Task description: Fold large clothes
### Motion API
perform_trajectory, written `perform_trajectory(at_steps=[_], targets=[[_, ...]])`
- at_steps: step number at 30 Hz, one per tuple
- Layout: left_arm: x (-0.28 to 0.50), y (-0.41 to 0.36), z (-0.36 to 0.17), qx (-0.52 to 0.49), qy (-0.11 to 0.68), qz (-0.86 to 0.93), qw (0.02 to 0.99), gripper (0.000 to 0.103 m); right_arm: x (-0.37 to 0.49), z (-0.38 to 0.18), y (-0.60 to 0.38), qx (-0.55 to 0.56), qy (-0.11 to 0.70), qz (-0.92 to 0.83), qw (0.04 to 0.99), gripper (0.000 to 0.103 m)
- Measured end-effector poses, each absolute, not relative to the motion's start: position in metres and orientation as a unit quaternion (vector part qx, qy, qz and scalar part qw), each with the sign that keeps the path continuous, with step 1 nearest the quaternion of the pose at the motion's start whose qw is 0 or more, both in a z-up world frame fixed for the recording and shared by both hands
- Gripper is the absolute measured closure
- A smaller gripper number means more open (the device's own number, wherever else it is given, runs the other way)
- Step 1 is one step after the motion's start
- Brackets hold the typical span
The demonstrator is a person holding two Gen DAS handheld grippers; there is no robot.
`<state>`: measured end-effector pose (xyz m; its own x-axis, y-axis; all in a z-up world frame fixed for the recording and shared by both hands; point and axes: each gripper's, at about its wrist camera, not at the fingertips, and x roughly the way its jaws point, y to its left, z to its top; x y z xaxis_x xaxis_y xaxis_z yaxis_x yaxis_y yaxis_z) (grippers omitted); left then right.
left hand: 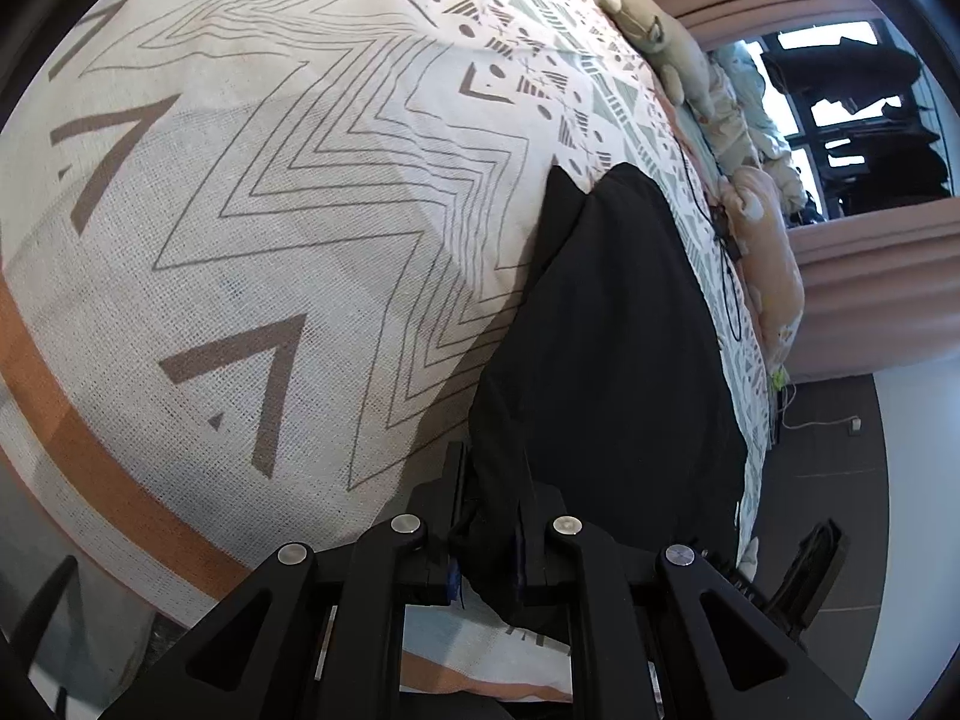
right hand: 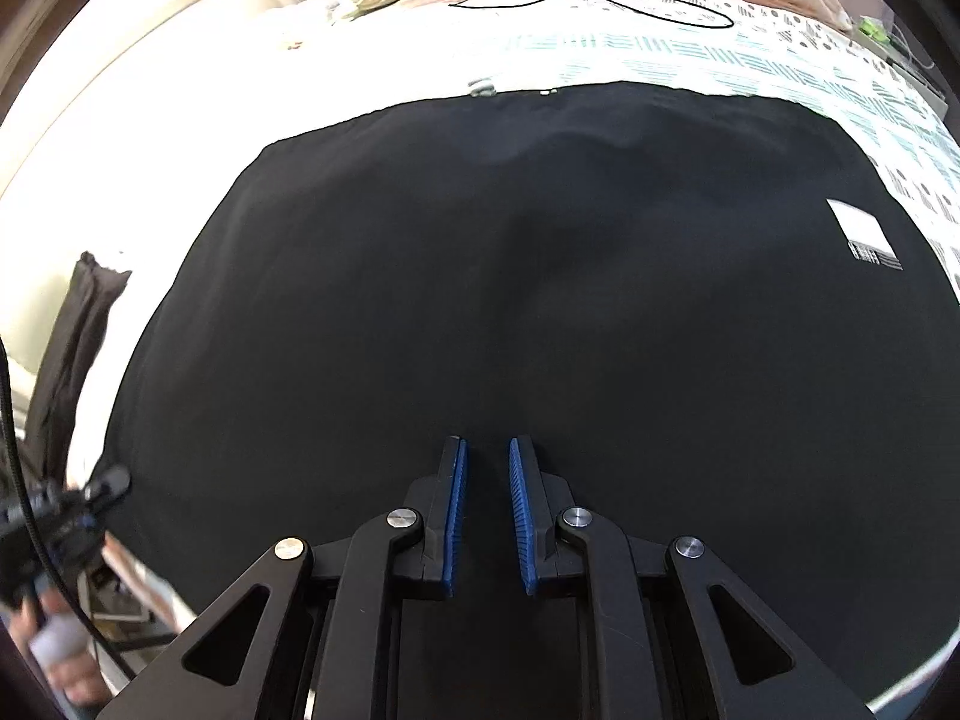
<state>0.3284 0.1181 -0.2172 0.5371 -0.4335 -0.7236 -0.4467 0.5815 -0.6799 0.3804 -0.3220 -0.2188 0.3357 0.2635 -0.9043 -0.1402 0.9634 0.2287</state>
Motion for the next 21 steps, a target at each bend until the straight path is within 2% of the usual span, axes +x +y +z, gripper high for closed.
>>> perform_trajectory(at_steps=[21], targets=[[0.332,0.115,-0.226,-0.463,0.492,0.066,0.734,0.091,0.5,-0.226,-0.333,0.07,0.558,0.104,0.82,0.087]])
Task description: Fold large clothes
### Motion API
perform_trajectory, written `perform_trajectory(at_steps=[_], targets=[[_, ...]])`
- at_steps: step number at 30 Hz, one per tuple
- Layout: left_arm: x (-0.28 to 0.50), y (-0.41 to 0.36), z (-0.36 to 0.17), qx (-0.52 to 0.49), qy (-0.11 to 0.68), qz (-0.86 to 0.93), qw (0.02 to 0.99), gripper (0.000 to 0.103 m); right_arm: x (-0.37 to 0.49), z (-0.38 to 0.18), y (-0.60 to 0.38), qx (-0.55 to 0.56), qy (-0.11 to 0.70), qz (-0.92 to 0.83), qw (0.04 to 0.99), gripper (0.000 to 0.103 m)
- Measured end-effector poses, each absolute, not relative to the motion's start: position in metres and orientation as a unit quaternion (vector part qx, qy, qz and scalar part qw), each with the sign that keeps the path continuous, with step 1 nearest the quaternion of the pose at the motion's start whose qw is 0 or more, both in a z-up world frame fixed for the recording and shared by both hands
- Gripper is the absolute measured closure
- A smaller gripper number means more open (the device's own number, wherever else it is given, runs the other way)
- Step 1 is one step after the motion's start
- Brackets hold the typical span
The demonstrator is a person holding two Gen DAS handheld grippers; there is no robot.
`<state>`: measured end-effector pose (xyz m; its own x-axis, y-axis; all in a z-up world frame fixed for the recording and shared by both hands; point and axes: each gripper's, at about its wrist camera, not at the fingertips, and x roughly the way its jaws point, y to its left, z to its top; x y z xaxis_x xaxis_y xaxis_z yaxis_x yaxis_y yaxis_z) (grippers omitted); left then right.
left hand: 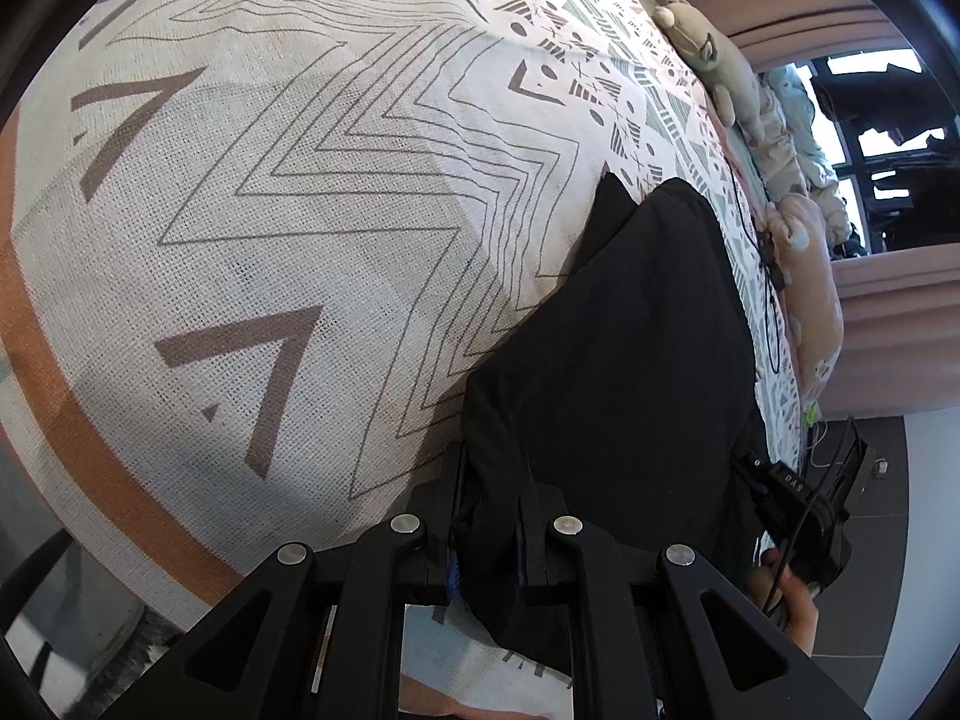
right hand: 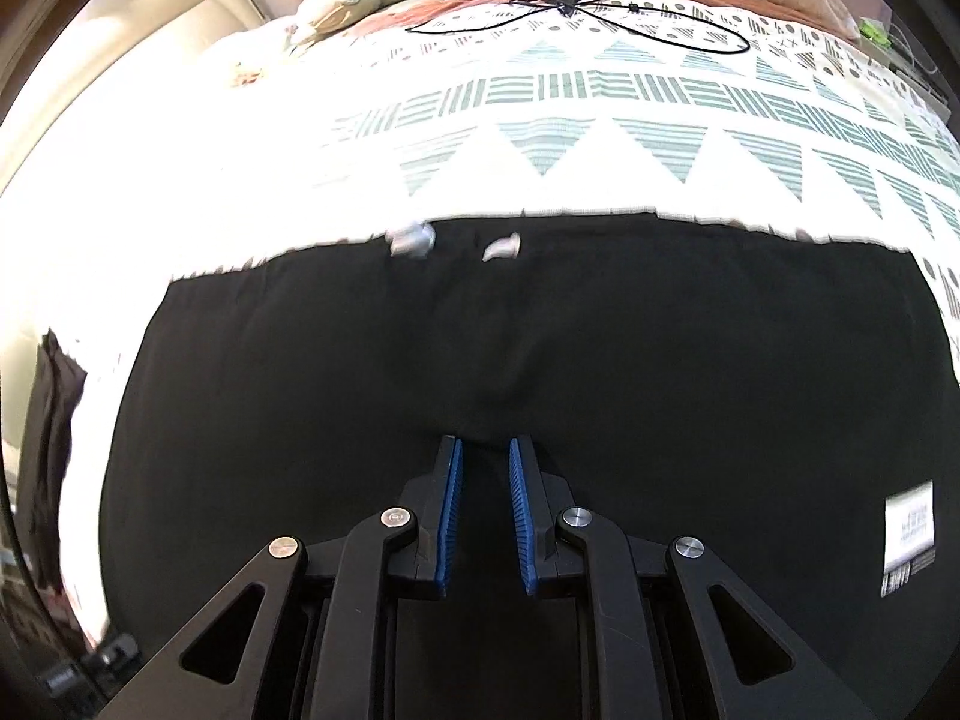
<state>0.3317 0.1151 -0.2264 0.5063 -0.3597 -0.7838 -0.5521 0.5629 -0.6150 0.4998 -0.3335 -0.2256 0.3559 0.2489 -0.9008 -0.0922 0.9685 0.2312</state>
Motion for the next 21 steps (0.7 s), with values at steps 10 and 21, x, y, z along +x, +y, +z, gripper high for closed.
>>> perform_trajectory(at_steps=[10,21], targets=[[0.332,0.115,-0.226,-0.466,0.488,0.069,0.735,0.091,0.506,-0.199,-0.344,0.105,0.546,0.122,0.822,0.088],[0.324,0.121,-0.207,-0.479,0.466,0.035,0.743,0.091,0.453,-0.19,-0.348,0.117,0.553,0.155,0.81,0.088]])
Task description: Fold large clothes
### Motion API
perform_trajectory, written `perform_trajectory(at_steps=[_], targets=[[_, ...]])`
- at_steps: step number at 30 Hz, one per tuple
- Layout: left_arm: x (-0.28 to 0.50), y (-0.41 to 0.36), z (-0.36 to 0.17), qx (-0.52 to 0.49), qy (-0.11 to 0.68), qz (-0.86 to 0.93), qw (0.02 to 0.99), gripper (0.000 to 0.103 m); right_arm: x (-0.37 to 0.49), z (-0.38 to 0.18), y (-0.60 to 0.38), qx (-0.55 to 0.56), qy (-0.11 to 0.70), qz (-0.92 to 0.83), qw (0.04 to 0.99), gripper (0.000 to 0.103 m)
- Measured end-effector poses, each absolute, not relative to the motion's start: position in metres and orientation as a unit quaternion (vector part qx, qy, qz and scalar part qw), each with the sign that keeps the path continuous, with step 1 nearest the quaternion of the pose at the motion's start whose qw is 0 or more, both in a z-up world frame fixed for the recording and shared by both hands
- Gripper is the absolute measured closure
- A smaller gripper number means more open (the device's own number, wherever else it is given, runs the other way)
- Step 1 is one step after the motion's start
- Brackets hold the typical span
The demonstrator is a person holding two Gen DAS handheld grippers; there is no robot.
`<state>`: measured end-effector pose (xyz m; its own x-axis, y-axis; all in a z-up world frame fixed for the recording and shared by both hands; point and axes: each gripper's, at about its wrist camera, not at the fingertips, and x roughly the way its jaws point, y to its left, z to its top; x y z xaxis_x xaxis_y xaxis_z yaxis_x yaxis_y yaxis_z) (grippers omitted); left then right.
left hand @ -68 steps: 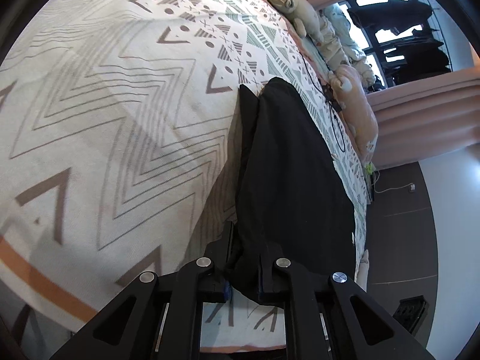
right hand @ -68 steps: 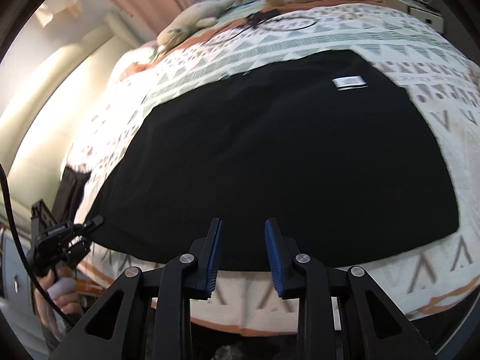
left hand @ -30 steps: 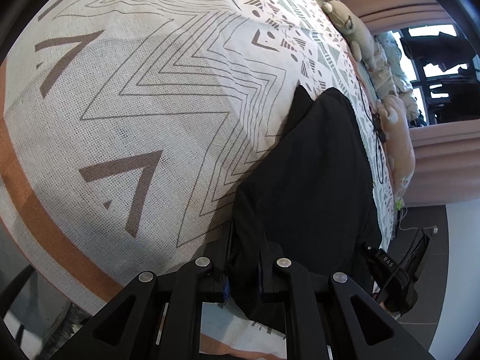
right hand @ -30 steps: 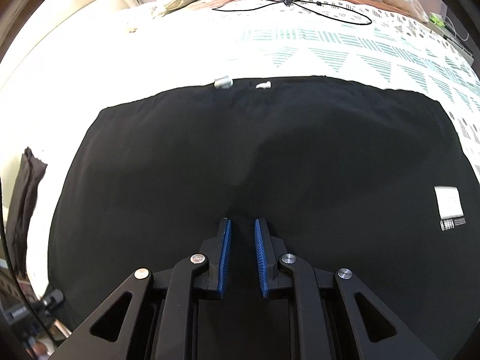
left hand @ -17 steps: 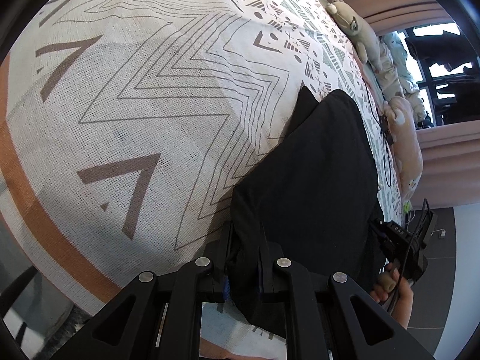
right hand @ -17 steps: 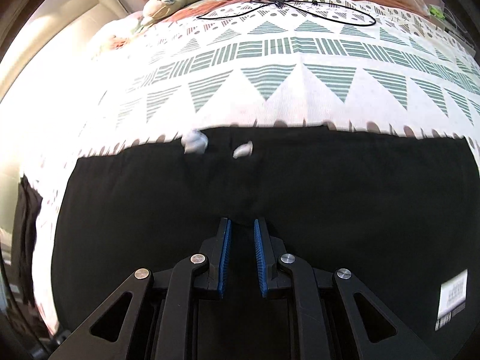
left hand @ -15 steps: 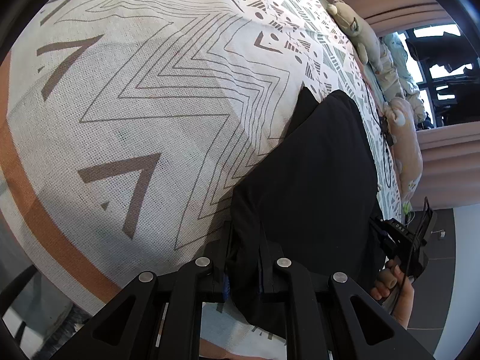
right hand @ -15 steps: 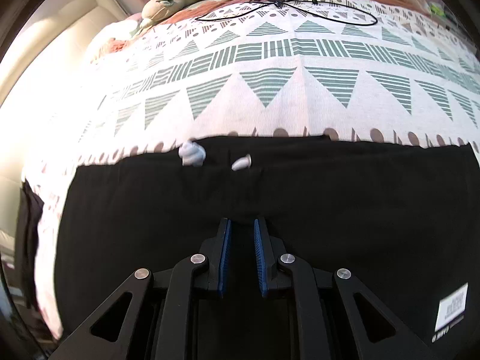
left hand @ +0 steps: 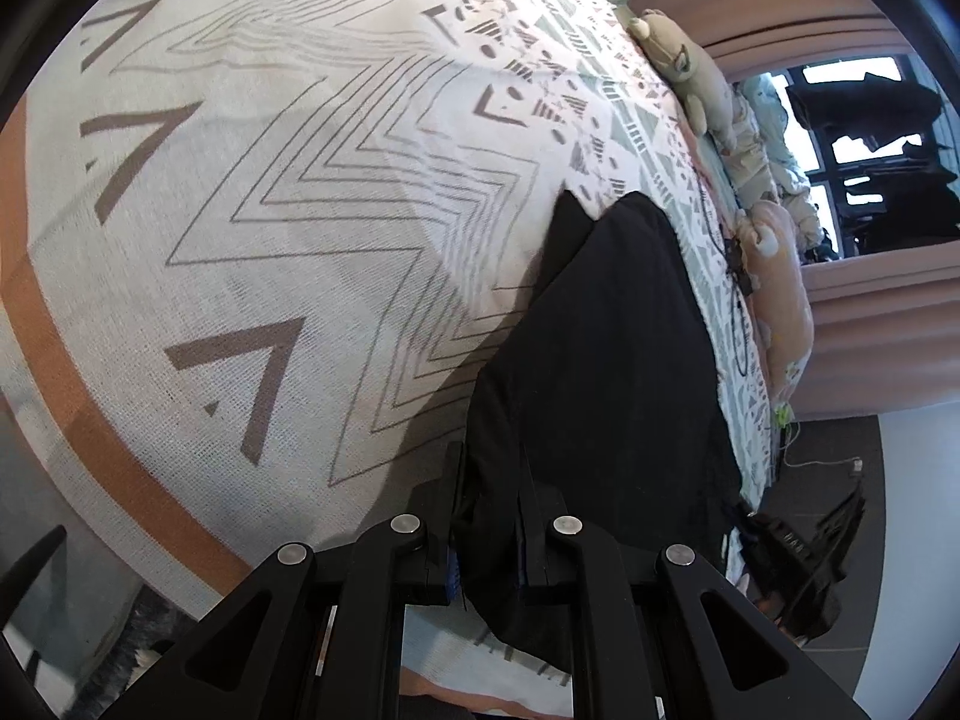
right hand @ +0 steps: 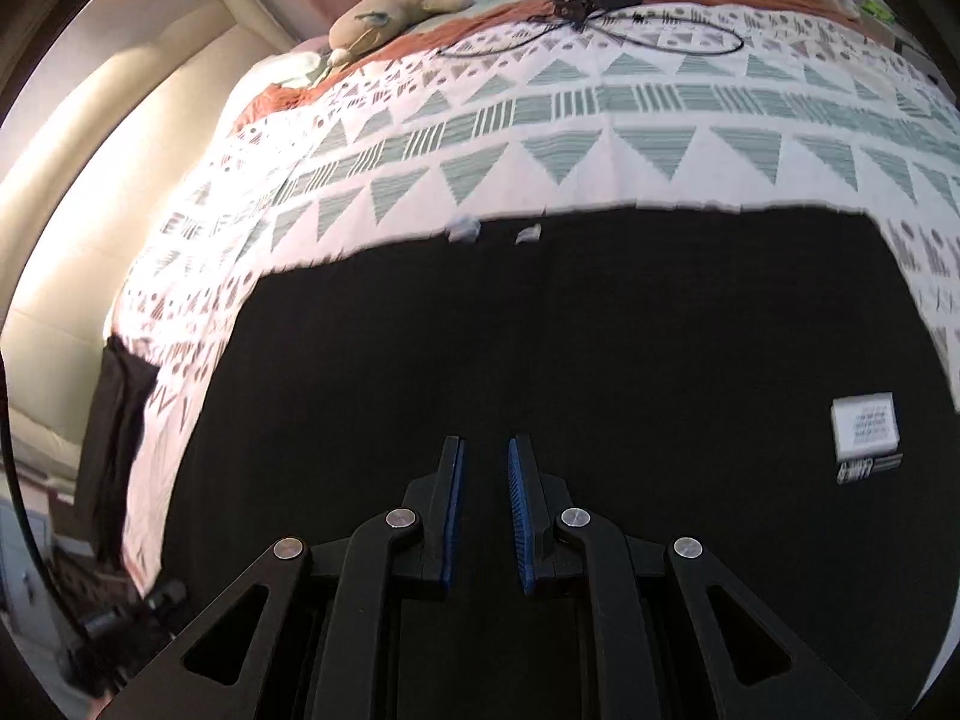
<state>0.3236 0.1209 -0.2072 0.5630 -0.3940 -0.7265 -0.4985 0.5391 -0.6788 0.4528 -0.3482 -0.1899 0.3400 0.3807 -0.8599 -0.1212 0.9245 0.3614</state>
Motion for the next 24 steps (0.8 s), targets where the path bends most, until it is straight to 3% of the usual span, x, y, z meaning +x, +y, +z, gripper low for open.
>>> perform_trajectory(at_steps=[12,24], targets=[[0.332,0.1,-0.133,-0.451,0.422,-0.036,0.786,0.091,0.355,-0.22,-0.34,0.124,0.59,0.204,0.771,0.087],[0.36,0.013,-0.052,-0.375,0.404,-0.132,0.824,0.091,0.304,-0.237,-0.349,0.151,0.59,0.216,0.763,0.087]])
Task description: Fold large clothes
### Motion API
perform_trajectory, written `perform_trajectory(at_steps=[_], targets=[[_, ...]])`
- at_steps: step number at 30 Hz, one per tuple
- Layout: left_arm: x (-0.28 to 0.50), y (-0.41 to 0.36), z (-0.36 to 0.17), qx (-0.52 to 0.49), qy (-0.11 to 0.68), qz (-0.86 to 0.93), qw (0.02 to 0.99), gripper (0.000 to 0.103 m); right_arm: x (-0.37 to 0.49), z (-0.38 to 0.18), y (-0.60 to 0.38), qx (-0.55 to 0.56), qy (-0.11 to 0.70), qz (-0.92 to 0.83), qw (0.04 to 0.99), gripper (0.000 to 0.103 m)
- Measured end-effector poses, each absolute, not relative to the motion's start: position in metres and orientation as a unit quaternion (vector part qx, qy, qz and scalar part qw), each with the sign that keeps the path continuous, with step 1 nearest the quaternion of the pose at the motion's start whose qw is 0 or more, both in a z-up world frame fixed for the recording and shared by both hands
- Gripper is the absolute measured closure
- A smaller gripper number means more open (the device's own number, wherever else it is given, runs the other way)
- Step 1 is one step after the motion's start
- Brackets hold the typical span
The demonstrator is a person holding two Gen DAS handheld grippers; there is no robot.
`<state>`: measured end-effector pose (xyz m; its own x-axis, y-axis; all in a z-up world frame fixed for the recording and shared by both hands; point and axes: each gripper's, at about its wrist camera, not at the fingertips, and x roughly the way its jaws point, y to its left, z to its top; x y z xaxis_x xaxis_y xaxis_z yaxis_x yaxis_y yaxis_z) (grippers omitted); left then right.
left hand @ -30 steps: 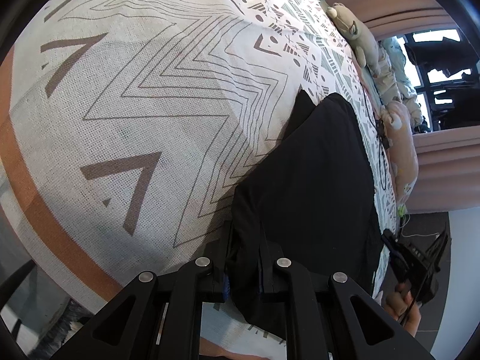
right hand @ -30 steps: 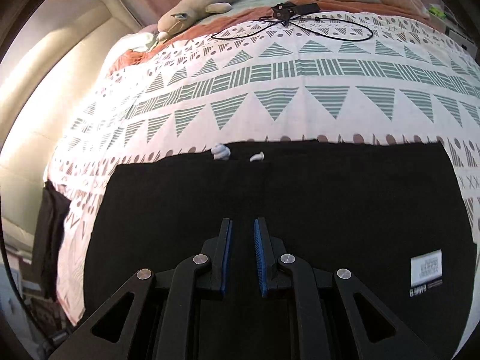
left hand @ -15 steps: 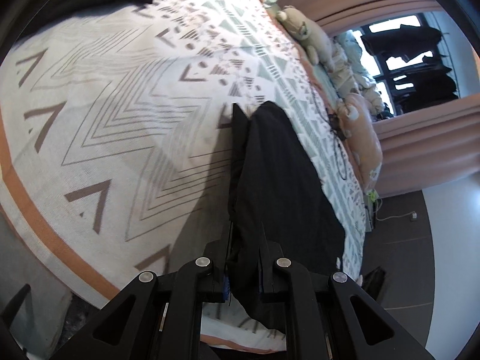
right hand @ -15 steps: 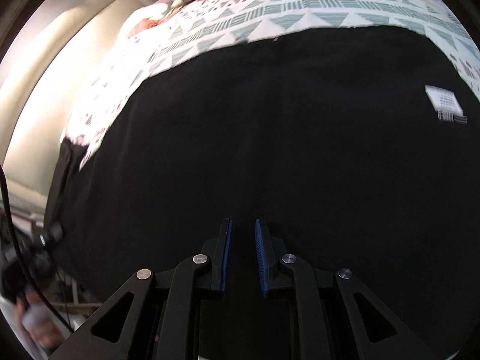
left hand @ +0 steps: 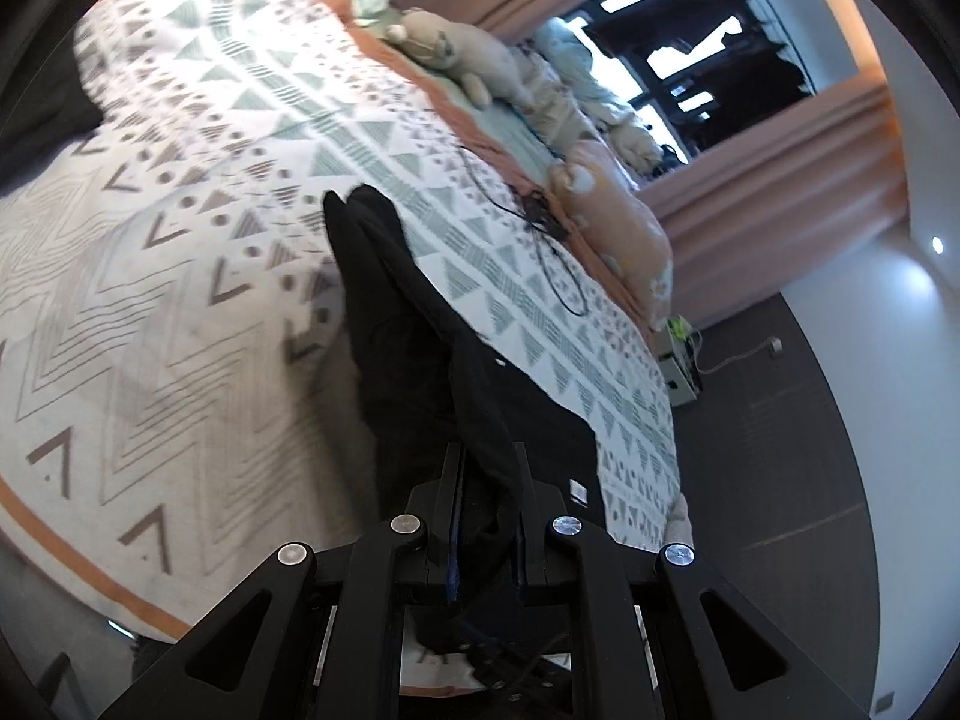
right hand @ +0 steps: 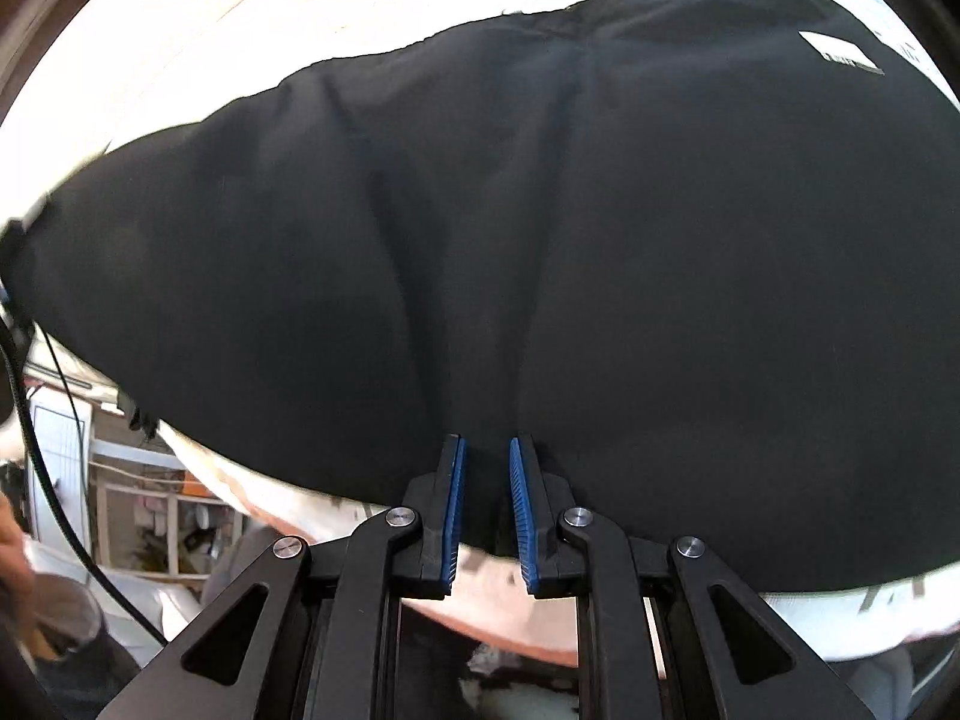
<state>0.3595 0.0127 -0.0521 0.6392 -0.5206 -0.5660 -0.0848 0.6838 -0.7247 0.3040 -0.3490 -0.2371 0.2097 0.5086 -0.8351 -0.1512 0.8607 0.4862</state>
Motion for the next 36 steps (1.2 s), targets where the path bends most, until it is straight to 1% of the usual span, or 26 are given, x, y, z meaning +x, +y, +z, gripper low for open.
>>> perform_trajectory(at_steps=[3,5,8,12,14,15,16,17,18,19,26,28,29,30,31,35,36], targets=[[0.365,-0.016,-0.038,-0.352,0.403,-0.155,0.83,0.091,0.299,-0.234,-0.352,0.155,0.594,0.231,0.755,0.087],[0.371,-0.035,-0.028,-0.338,0.404,-0.17,0.833,0.091,0.298,-0.229,-0.368,0.188,0.589,0.239,0.749,0.087],[0.378,-0.064,-0.015,-0.318,0.405,-0.192,0.836,0.091,0.295,-0.21,-0.398,0.202,0.56,0.222,0.772,0.087],[0.386,-0.103,-0.011,-0.297,0.413,-0.218,0.833,0.091,0.291,-0.189,-0.447,0.236,0.527,0.2,0.792,0.087],[0.388,-0.121,-0.012,-0.288,0.419,-0.23,0.83,0.091,0.281,-0.184,-0.467,0.252,0.512,0.183,0.801,0.085],[0.39,-0.129,-0.013,-0.283,0.422,-0.236,0.828,0.091,0.28,-0.182,-0.479,0.262,0.505,0.173,0.804,0.079],[0.391,-0.138,-0.014,-0.278,0.426,-0.242,0.826,0.091,0.279,-0.18,-0.493,0.272,0.497,0.16,0.809,0.07],[0.392,-0.146,-0.014,-0.274,0.428,-0.247,0.825,0.091,0.277,-0.177,-0.506,0.281,0.487,0.145,0.814,0.065],[0.392,-0.154,-0.016,-0.269,0.431,-0.252,0.824,0.091,0.274,-0.176,-0.519,0.289,0.479,0.132,0.818,0.057],[0.393,-0.163,-0.017,-0.264,0.435,-0.257,0.822,0.091,0.272,-0.176,-0.532,0.297,0.473,0.121,0.82,0.053],[0.394,-0.231,-0.036,-0.225,0.469,-0.296,0.801,0.091,0.254,-0.188,-0.601,0.342,0.459,0.059,0.818,0.052],[0.394,-0.257,-0.046,-0.201,0.487,-0.308,0.792,0.091,0.251,-0.189,-0.619,0.351,0.457,0.05,0.815,0.052],[0.392,-0.27,-0.051,-0.186,0.5,-0.317,0.785,0.089,0.249,-0.19,-0.625,0.353,0.457,0.047,0.815,0.052],[0.39,-0.282,-0.056,-0.173,0.513,-0.323,0.776,0.084,0.247,-0.191,-0.63,0.356,0.457,0.044,0.814,0.052],[0.389,-0.29,-0.06,-0.165,0.523,-0.331,0.768,0.076,0.245,-0.19,-0.631,0.358,0.457,0.044,0.813,0.052],[0.385,-0.295,-0.071,-0.175,0.546,-0.363,0.735,0.065,0.244,-0.19,-0.64,0.371,0.448,0.049,0.812,0.051],[0.385,-0.29,-0.07,-0.173,0.542,-0.354,0.742,0.06,0.244,-0.188,-0.643,0.373,0.444,0.051,0.813,0.046]])
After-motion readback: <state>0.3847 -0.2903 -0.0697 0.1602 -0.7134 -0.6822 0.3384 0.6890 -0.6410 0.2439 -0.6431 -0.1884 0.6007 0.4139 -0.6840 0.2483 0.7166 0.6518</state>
